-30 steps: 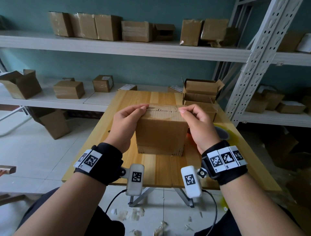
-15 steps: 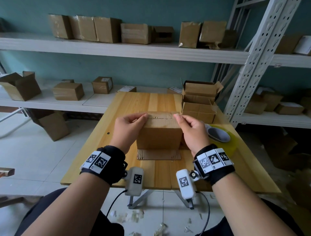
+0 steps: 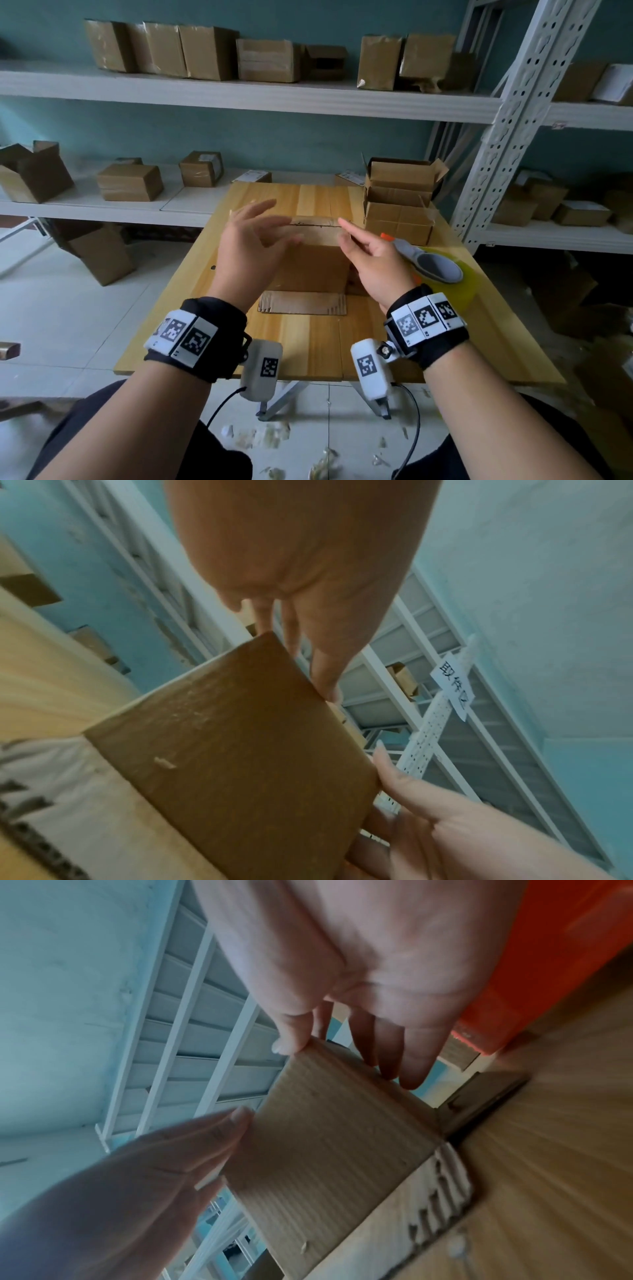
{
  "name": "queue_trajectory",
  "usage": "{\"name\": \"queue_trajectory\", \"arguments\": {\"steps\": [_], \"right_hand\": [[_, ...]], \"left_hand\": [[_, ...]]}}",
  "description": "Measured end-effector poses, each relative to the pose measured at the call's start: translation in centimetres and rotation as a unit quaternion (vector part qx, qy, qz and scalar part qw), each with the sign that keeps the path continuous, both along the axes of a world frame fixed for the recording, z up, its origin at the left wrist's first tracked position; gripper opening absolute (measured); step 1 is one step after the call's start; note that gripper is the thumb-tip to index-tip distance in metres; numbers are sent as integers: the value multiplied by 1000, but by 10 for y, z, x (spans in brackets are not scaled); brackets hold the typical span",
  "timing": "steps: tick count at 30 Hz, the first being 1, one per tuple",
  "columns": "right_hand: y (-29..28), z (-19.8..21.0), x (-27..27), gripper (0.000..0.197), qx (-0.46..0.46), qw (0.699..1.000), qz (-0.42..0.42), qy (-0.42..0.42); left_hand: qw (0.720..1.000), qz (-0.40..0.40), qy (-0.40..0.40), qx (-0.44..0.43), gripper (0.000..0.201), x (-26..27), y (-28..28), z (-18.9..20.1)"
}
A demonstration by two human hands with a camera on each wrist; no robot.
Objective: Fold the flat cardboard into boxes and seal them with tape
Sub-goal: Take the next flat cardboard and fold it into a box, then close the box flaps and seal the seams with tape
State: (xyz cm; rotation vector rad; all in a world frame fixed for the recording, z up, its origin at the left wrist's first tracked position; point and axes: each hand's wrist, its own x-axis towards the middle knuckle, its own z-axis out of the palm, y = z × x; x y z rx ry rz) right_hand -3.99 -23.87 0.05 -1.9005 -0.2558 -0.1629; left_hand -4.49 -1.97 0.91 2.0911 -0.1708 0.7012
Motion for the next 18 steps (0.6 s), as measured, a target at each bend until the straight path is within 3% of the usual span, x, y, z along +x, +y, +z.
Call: {"name": "queue_trajectory", "arguments": {"steps": [2, 5, 9, 12, 15, 18], "right_hand": [[3, 7, -1, 45, 4, 1000, 2, -2], [3, 17, -5, 47, 21, 999, 44, 1], [-4, 27, -12, 50, 44, 998, 37, -13], [-18, 29, -16, 49, 68, 997, 12, -37], [-36, 32, -22, 31, 52, 989, -95, -101], [-57, 32, -22, 17, 58, 978, -188, -74]], "left_hand": [[997, 9, -74, -12, 11, -6, -2, 1], [993, -5, -79, -92, 4, -13, -6, 5], [970, -57, 10, -238, 6, -20, -17, 11], [951, -128, 72, -271, 15, -25, -30, 15], [930, -184, 159, -277, 18, -29, -44, 13], [896, -232, 253, -281, 22, -31, -53, 12]]}}
